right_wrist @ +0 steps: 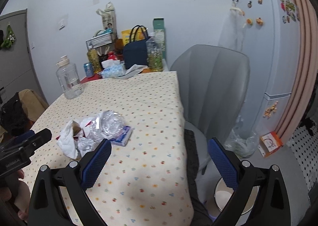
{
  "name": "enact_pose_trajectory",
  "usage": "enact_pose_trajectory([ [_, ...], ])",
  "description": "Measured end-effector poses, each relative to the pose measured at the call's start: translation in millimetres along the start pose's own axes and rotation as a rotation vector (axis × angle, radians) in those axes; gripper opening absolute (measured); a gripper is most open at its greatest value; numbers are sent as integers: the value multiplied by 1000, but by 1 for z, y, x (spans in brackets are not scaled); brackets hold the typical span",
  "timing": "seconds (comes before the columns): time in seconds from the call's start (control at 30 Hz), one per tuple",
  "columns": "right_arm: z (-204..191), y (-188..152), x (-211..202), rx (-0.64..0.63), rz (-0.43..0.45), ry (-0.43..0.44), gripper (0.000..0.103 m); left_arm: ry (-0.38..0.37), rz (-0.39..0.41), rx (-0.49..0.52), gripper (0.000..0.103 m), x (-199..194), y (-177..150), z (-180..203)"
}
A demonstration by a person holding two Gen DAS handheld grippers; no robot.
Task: Collect trash
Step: 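Reach the left tool to the white tissue and close on it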
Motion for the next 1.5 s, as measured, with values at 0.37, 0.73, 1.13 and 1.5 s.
enact_pose_trajectory([
  [0.37,-44,-14,42,-48,-141,155,70,-5,-102,-89,76,39,-18,-40],
  [0.73,-71,-27,82,-54,-253,238,53,-20,-112,-113,48,64,-14,-49],
  [1.13,-80,-29,101,-48,-292,257,52,-35,-117,-90,7,60,-12,-43],
  [1.5,-102,-36,113,-84,-322,278,9,19,-64,-101,6,28,-5,-61],
])
Point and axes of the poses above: each gripper's, at about its wrist camera, not at the fingertips, and x roughly the way its jaws point, z to its right, y to its top, the point moved 2 cm from there along x, roughly the way its jaws point, and after that the axes turned 7 degrees about x, right-handed, at the moved point
